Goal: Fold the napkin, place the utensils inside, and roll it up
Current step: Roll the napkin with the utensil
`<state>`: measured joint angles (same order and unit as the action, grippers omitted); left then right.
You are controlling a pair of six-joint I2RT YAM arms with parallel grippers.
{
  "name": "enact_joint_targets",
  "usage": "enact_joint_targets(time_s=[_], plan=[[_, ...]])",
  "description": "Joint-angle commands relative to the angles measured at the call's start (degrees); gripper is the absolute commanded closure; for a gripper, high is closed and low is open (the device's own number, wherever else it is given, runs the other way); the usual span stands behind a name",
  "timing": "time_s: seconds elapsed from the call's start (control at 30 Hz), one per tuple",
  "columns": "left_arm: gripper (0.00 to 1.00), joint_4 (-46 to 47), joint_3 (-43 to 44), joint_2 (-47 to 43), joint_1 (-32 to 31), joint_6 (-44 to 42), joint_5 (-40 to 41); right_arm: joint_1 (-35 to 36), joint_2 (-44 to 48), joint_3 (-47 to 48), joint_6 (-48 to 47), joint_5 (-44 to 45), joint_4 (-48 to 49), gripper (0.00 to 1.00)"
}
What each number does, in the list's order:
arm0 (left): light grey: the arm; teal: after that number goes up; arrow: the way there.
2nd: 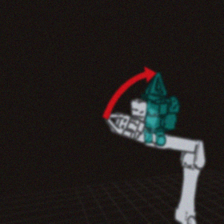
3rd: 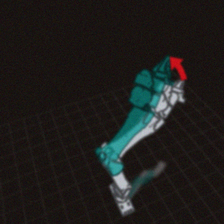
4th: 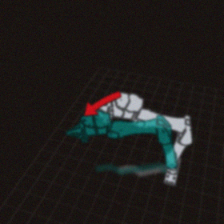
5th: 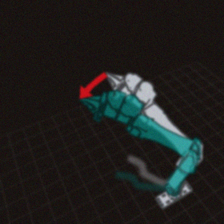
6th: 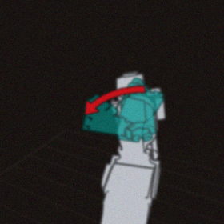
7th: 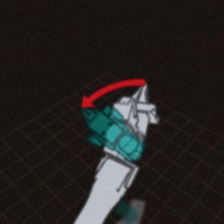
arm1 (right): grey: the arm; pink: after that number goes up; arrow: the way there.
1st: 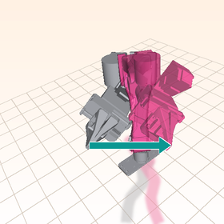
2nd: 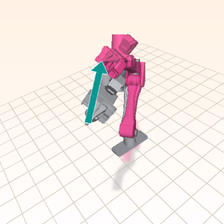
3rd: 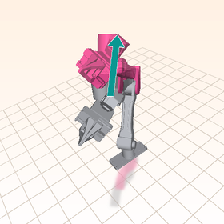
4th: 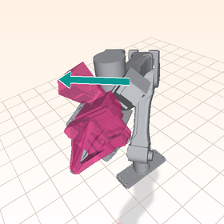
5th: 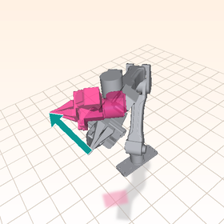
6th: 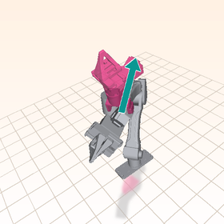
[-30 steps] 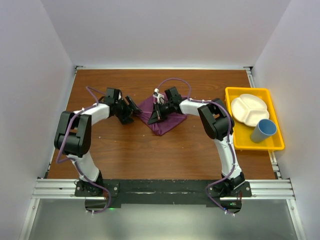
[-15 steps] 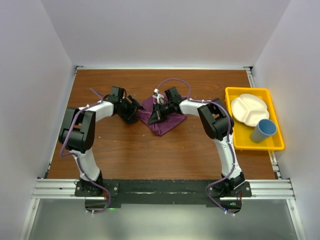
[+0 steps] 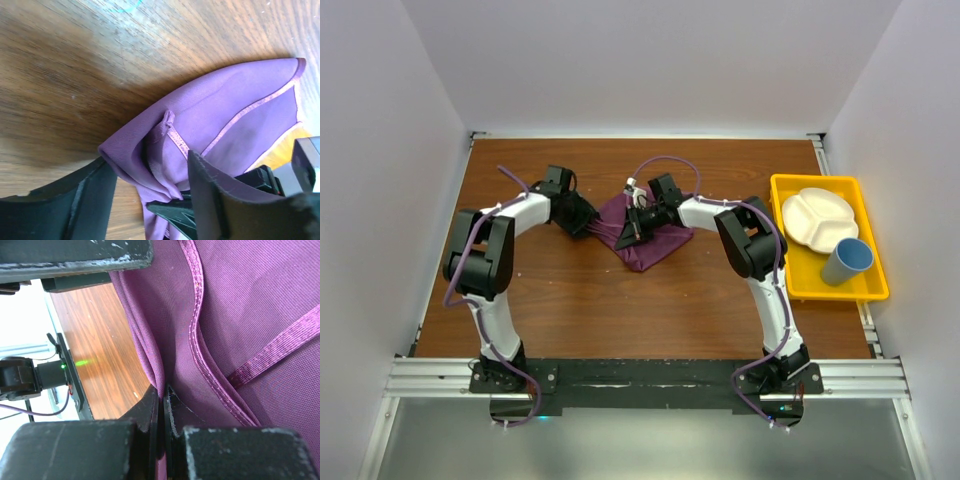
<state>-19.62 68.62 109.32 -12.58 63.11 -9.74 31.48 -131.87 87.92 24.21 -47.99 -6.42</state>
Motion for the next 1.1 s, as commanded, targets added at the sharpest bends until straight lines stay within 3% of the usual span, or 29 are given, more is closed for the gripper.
enact_joint_targets(time_s=[0.0, 0.13, 0.2, 0.27, 0.33, 0.7, 1.07], plan=[[0.52, -2.8, 0.3, 3.7, -0.3, -4.3, 6.0, 0.2, -2.5, 0.2, -4.4, 6.0, -5.1, 1.00], [0.67, -3.2, 0.5, 3.7, -0.3, -6.7, 7.6, 0.2, -2.2, 0.8, -6.5, 7.4, -6.8, 1.00], [0.83, -4.6, 1.1, 3.5, -0.3, -7.1, 8.1, 0.5, -1.3, 0.8, -7.3, 8.2, -7.6, 1.00], [0.91, -5.0, 0.9, 3.0, -0.3, -7.3, 7.9, 0.9, -0.5, 0.8, -8.5, 9.1, -8.9, 1.00], [1.00, -5.8, 0.5, 2.3, -0.4, -6.6, 7.5, 1.3, 0.6, 1.4, -10.1, 10.8, -10.4, 0.93], [1.00, -11.0, -0.2, 1.2, -1.0, -1.9, 5.1, 7.8, 5.4, 5.4, -16.3, 25.5, -18.5, 0.51], [1.00, -14.8, 2.0, 2.2, -1.5, -1.2, 3.8, 11.9, 1.1, 14.0, -20.0, 35.4, -23.6, 0.44]])
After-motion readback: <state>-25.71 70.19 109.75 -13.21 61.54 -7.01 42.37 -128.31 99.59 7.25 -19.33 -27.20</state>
